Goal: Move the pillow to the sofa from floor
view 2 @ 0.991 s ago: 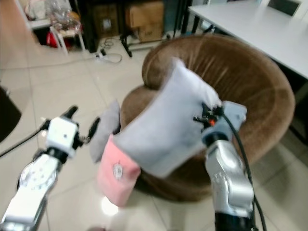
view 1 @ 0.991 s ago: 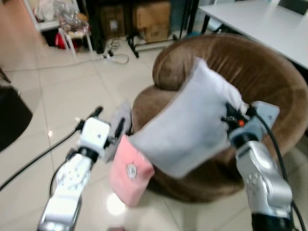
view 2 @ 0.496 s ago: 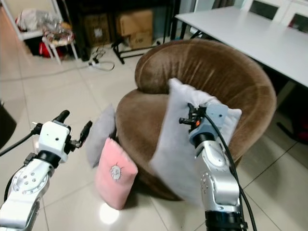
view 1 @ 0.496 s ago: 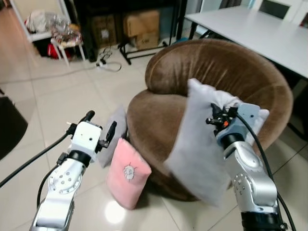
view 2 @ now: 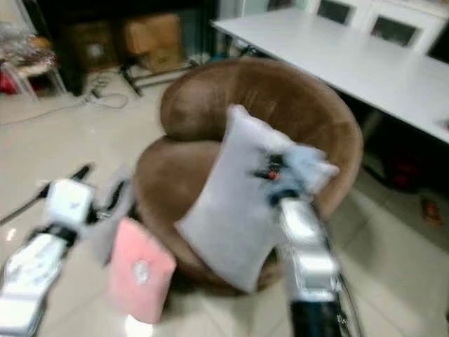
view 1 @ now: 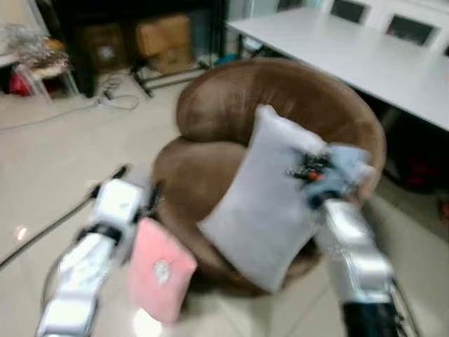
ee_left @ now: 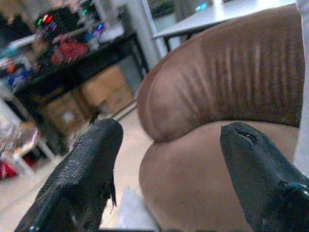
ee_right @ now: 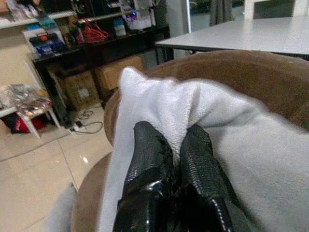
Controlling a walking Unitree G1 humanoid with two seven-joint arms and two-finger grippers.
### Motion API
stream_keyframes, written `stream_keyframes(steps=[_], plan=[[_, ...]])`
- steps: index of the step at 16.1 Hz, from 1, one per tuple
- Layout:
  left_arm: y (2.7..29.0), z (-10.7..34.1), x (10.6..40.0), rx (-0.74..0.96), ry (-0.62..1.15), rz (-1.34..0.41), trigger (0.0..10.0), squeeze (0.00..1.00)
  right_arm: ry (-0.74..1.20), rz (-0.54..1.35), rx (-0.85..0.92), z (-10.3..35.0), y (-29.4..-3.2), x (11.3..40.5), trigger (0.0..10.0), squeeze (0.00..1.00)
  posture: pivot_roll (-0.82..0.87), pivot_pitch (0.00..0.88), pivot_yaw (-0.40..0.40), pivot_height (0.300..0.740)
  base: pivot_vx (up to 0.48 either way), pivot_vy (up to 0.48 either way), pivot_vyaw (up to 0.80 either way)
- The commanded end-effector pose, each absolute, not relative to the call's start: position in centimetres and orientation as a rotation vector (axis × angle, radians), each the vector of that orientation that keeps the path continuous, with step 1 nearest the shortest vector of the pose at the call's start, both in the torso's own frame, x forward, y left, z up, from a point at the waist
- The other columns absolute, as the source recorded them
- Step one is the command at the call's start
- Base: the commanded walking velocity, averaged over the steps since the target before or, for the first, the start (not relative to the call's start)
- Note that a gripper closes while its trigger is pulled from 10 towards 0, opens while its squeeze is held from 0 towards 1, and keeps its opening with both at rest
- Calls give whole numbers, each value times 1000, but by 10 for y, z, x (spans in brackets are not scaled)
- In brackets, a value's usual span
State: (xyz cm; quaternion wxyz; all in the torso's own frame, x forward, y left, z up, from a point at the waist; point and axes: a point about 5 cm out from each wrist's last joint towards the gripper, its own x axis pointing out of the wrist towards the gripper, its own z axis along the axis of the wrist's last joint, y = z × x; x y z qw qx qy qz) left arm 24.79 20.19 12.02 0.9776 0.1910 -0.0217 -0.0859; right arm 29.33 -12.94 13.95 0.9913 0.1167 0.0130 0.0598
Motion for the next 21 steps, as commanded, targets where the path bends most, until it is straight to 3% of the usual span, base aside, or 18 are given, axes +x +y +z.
stream_keyframes(steps=[1,7,21], plan=[[191,123,249,369,-64,-210,10000,0,-51,74,212,152,-147,294,10000,0,56,0,-23,740,296,0,0],[192,121,244,356,-61,-181,10000,0,-86,179,220,161,-133,296,10000,0,79,0,-56,740,296,0,0],[195,121,239,364,-46,-175,10000,0,-111,228,211,173,-125,300,10000,0,89,0,-62,740,295,0,0]])
